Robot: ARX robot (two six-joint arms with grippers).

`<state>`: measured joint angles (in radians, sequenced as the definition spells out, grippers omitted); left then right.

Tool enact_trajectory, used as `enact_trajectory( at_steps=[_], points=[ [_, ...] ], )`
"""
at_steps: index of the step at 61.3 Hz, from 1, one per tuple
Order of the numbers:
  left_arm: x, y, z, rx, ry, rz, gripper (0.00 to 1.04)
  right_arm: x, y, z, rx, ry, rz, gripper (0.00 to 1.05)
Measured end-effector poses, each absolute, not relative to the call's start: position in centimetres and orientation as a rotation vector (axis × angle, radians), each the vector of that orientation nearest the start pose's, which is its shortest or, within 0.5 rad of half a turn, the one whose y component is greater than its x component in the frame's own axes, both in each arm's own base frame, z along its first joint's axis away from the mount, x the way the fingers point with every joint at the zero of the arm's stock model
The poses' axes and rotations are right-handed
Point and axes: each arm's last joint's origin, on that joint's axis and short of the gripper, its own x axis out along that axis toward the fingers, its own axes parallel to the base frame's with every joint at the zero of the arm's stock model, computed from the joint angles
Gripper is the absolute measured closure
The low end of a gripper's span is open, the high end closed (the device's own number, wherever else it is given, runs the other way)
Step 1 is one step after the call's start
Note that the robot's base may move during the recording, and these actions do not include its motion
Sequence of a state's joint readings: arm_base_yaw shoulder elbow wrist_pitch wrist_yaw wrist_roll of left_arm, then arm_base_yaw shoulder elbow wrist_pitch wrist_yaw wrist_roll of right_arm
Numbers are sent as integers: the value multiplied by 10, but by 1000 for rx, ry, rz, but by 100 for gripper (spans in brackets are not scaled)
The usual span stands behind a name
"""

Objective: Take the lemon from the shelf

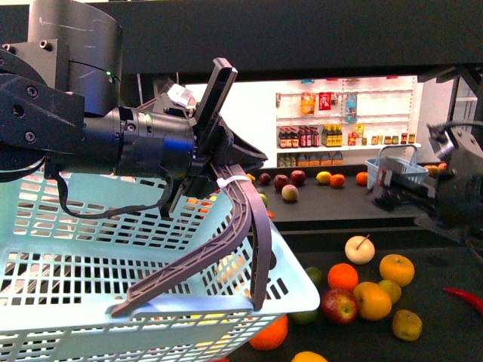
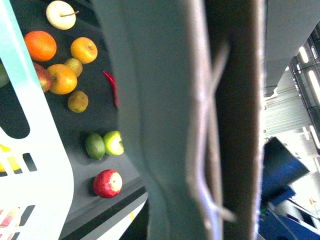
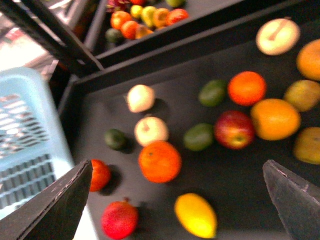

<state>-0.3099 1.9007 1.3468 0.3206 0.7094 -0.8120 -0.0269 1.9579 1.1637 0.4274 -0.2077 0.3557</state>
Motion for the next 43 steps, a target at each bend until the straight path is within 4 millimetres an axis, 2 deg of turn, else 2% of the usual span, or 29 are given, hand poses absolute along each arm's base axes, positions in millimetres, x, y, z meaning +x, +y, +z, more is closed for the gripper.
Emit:
enact_trajectory(
  at_steps=[6, 14, 20, 26, 43],
  points=[
    [406, -150, 255, -782, 639, -866, 98, 430, -16, 138, 337, 469, 104, 2],
    [406, -150, 255, -783, 640, -867, 98, 431, -16, 78, 245, 593, 131, 2],
    [406, -150, 255, -783, 640, -866, 98, 431, -12, 44, 173, 652, 176, 2],
    [406, -150, 255, -784, 638, -861, 98, 436, -5, 22, 90, 677, 209, 2],
    [406, -150, 255, -783, 639, -863, 98, 459, 24, -13, -42, 691, 307, 2]
  ],
)
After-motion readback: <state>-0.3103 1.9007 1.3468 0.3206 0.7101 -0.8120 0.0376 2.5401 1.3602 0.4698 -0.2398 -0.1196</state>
